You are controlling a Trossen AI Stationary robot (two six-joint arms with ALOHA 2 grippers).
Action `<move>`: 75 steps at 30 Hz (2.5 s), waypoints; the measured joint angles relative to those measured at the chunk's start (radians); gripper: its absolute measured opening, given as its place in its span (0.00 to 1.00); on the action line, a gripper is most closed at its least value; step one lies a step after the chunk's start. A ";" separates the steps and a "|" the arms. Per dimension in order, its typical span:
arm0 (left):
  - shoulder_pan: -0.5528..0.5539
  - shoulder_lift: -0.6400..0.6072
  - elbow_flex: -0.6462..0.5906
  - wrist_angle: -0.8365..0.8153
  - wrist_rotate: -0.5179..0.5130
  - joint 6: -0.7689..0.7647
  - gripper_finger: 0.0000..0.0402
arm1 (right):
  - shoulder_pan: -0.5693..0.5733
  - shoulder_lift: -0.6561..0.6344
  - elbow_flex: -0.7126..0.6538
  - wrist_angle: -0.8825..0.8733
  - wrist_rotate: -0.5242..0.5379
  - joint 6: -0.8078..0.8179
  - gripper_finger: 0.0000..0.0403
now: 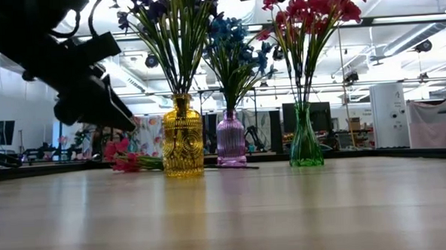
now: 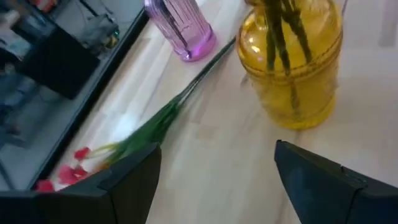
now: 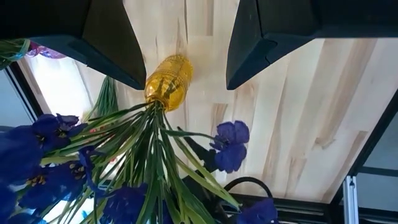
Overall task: Sort flowers into vase by color
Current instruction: Put the pink flowers into the green vase
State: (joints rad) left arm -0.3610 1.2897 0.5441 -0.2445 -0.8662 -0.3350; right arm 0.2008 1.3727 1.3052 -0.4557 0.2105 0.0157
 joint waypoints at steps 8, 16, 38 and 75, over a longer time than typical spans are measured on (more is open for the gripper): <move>0.087 -0.018 -0.076 0.061 0.021 0.039 0.73 | 0.000 0.001 0.000 -0.005 0.000 -0.003 0.54; 0.210 -0.066 -0.060 0.035 0.354 0.136 0.73 | 0.000 0.001 0.000 -0.002 0.000 -0.006 0.54; 0.381 -0.064 -0.053 0.003 0.411 0.382 0.69 | 0.000 0.003 0.000 -0.002 0.001 0.000 0.54; 0.257 -0.257 0.186 -0.493 0.419 0.078 0.69 | 0.007 -0.113 0.001 -0.164 -0.238 0.232 0.53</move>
State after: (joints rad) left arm -0.1036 1.0326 0.7302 -0.7370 -0.4472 -0.2572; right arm 0.2078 1.2598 1.3064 -0.6201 -0.0275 0.2474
